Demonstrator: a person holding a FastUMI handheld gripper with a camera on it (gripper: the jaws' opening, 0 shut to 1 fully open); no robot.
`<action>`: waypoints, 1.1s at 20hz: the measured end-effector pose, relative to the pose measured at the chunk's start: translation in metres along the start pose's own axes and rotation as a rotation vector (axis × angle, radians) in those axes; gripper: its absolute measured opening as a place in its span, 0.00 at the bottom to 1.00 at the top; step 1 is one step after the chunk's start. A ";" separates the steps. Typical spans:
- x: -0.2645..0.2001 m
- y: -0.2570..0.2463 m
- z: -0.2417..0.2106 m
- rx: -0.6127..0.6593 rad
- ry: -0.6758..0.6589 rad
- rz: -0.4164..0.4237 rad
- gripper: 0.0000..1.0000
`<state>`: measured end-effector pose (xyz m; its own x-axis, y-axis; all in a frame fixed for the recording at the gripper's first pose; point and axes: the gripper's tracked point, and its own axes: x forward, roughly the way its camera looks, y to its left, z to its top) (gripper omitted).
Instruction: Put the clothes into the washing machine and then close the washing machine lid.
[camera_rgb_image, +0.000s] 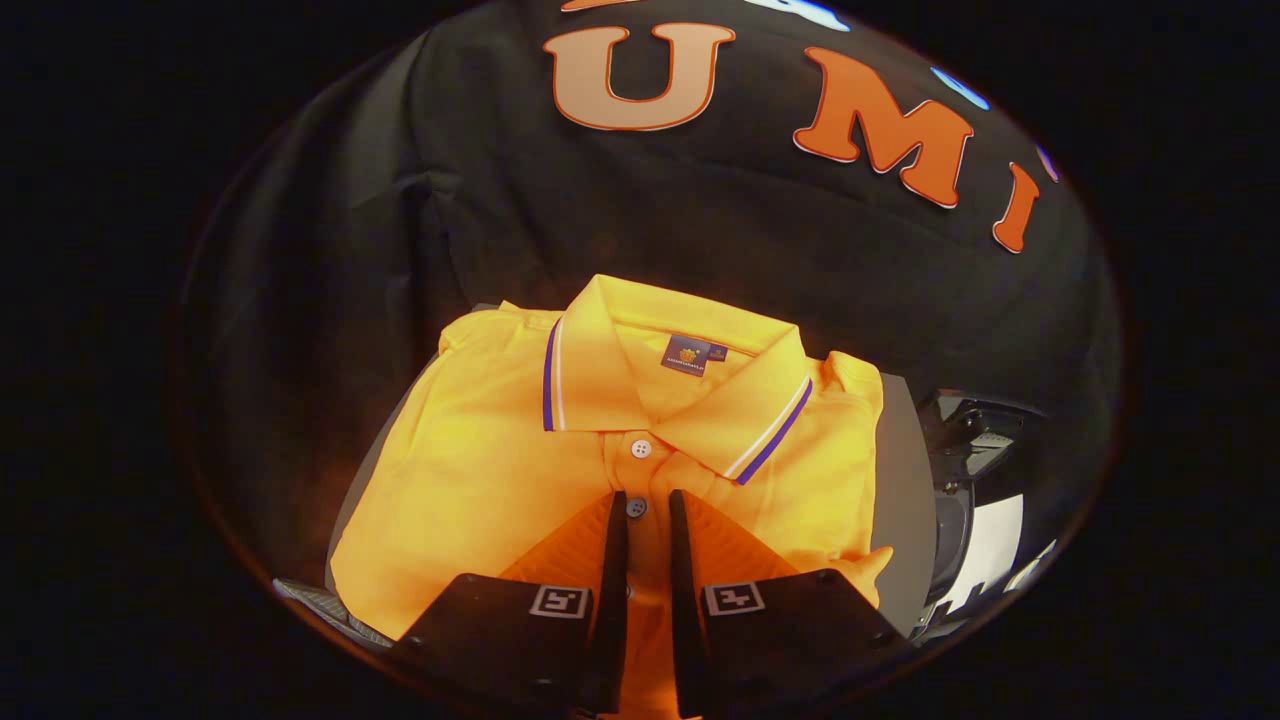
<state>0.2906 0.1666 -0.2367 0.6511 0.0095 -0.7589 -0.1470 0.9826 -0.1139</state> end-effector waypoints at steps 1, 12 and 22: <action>-0.001 0.000 -0.001 0.009 -0.001 -0.007 0.29; -0.004 -0.001 0.003 -0.005 -0.072 -0.028 0.09; -0.030 -0.010 0.024 0.046 -0.188 0.027 0.09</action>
<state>0.2904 0.1614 -0.1978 0.7755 0.0658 -0.6279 -0.1347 0.9889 -0.0627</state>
